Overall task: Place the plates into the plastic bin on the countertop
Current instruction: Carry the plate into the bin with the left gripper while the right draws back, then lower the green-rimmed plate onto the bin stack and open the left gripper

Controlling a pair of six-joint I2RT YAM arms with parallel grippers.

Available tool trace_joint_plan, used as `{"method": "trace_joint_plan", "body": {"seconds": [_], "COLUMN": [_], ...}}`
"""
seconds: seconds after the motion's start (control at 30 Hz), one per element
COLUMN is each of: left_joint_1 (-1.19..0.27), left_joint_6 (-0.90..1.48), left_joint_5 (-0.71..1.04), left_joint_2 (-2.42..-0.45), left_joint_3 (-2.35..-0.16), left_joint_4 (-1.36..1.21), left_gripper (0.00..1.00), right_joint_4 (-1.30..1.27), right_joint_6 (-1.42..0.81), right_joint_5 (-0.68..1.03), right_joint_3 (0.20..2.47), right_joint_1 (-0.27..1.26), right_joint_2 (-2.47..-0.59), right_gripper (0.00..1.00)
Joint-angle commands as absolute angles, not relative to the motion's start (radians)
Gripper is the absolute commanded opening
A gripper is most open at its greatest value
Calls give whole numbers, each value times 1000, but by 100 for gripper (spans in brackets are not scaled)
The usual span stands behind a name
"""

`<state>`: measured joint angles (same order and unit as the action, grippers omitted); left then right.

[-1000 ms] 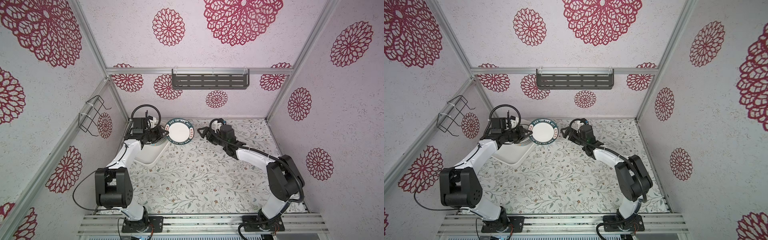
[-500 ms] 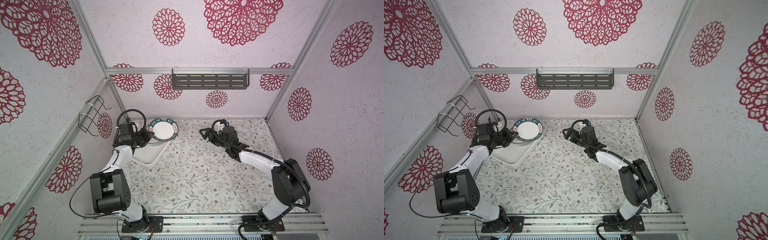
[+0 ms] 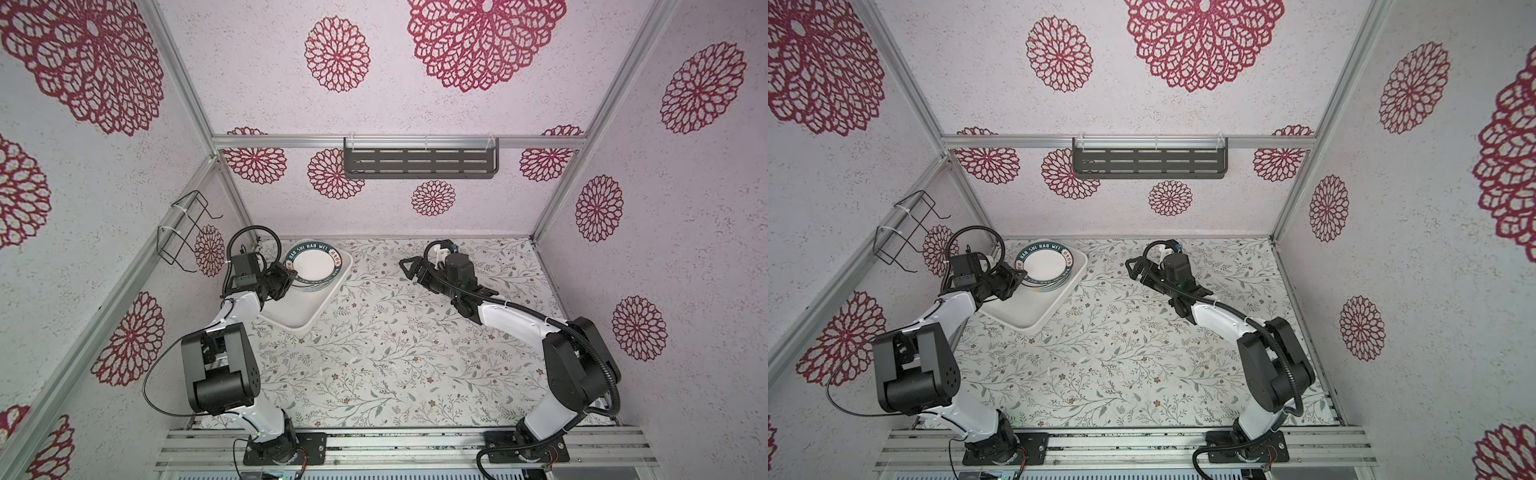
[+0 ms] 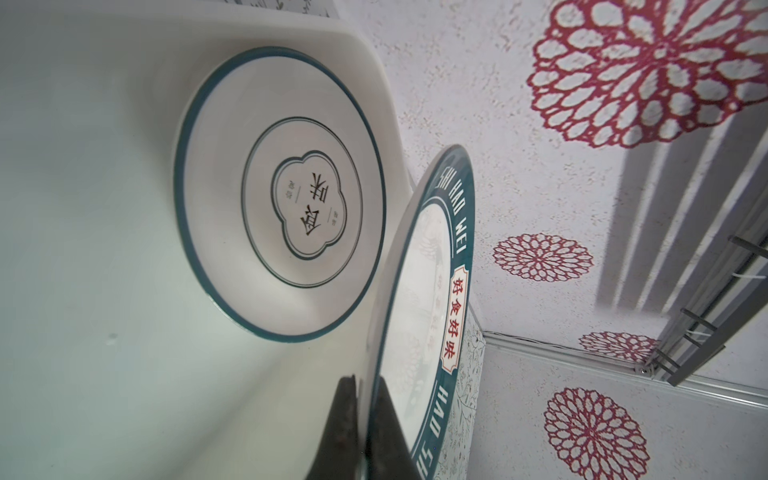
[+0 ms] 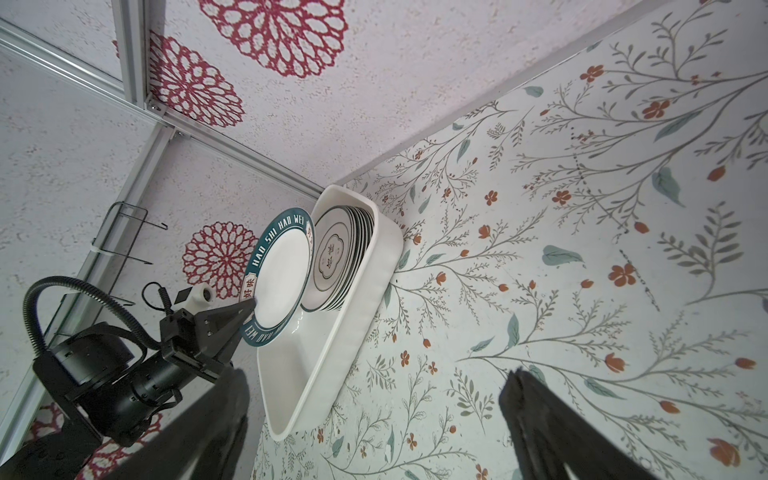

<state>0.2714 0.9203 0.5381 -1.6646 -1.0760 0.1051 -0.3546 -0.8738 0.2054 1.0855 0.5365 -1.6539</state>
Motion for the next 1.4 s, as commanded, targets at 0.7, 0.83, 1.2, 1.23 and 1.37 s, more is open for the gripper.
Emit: {"method": "trace_joint_plan", "body": {"seconds": [0.7, 0.83, 1.2, 1.23, 1.37], "left_joint_1": [331, 337, 336, 334, 314], "left_joint_6": [943, 937, 954, 968, 986], "left_joint_5": [503, 496, 459, 460, 415], "left_joint_2": [-1818, -1825, -1865, -1873, -1891], "left_joint_3": [-1115, -1118, -1173, -1176, -1196], "left_joint_4": [30, 32, 94, 89, 97], "left_gripper": [0, 0, 0, 0, 0], "right_joint_4": [-449, -448, -431, -414, -380], "right_joint_6": [-913, -920, -892, -887, -881], "right_joint_5": [209, 201, 233, 236, 261], "right_joint_3": [1055, 1036, 1048, 1051, 1051], "right_joint_1": [492, 481, 445, 437, 396], "right_joint_2": [-1641, -1627, -1620, -1618, -1604], "right_gripper": [99, 99, 99, 99, 99]}}
